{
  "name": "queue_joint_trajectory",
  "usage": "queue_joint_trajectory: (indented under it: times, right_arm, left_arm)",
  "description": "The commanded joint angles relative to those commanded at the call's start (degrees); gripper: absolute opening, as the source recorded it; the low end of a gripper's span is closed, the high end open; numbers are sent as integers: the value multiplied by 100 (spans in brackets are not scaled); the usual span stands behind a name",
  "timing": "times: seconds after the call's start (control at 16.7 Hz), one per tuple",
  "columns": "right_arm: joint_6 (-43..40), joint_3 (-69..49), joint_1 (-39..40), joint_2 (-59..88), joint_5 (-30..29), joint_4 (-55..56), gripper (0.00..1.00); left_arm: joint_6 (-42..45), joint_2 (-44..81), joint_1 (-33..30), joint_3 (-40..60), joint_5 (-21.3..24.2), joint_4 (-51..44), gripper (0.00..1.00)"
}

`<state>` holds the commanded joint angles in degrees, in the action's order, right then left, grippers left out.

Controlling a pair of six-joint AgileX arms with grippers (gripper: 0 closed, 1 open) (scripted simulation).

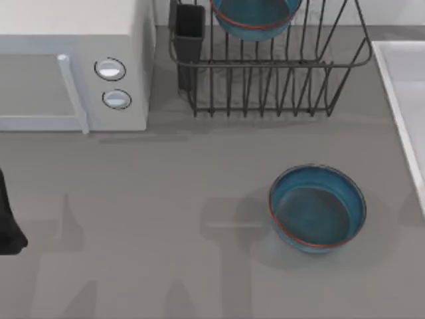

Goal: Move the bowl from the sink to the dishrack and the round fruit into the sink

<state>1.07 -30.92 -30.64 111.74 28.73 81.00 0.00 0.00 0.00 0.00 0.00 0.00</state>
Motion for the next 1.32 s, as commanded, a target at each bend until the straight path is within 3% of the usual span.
queue_joint_trajectory:
  times: [0.3, 0.66, 1.32]
  right_arm:
    - [-16, 243, 28, 1279, -38, 1562, 0]
    - [-24, 288, 38, 1525, -51, 1836, 0]
    - [-24, 288, 38, 1525, -51, 1836, 83]
  left_arm:
    - [0, 0, 0, 0, 0, 0, 100]
    - [0, 0, 0, 0, 0, 0, 100]
    - [0, 0, 0, 0, 0, 0, 100]
